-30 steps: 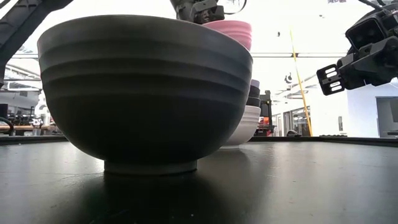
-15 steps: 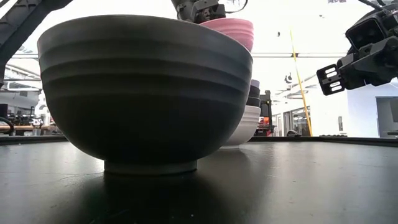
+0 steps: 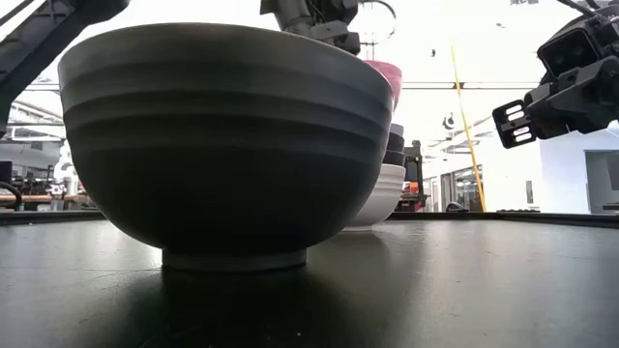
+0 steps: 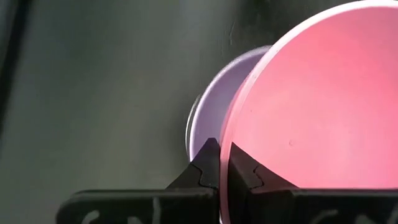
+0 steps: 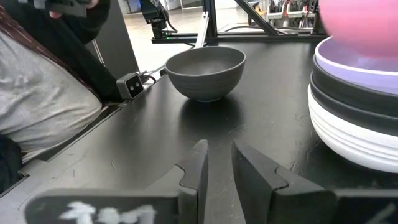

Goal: Nest bowls inside each other
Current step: Stack the pink bowl on top of the purple bowl

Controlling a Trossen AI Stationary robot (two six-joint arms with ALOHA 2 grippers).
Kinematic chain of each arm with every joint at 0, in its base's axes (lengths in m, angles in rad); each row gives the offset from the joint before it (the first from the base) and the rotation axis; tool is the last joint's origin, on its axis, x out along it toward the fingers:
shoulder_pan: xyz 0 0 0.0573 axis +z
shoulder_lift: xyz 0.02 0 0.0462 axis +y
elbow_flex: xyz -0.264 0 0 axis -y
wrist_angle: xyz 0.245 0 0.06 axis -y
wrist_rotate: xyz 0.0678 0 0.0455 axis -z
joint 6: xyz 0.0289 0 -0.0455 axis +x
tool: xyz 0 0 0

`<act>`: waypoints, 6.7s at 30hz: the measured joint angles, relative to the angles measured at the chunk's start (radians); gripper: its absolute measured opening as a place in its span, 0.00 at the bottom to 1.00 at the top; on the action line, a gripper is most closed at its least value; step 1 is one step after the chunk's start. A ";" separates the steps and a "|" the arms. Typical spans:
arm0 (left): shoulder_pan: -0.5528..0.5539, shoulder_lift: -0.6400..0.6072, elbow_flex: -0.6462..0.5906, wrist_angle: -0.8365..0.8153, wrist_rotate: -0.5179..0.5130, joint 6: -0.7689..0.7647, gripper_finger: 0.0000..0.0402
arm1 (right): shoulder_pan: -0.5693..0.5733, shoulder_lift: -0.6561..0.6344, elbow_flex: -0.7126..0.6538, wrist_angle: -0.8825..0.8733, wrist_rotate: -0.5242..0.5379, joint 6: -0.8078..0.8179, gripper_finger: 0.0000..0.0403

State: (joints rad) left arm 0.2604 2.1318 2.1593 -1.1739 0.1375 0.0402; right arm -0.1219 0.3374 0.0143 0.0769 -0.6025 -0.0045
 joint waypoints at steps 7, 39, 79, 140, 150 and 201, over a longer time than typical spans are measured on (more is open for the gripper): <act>-0.001 0.046 0.000 -0.007 0.005 0.002 0.01 | 0.000 0.009 0.000 -0.001 0.000 0.004 0.15; -0.034 0.053 -0.133 0.121 -0.006 -0.028 0.01 | 0.000 0.023 0.000 0.000 0.000 -0.002 0.15; -0.094 0.055 -0.135 0.042 -0.264 -0.053 0.01 | 0.000 0.023 0.000 0.001 0.000 -0.008 0.15; -0.126 0.044 -0.137 0.071 -0.237 -0.052 0.41 | 0.000 0.023 0.000 0.001 0.000 0.004 0.15; -0.127 0.035 -0.096 0.039 -0.217 -0.055 0.44 | 0.000 0.023 0.000 0.001 0.000 0.002 0.15; -0.062 0.035 -0.128 0.175 -0.059 0.083 0.44 | 0.001 0.023 0.000 0.001 0.000 -0.008 0.15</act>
State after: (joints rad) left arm 0.1983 2.1670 2.0312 -0.9993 0.0784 0.1234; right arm -0.1211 0.3603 0.0143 0.0780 -0.6029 -0.0120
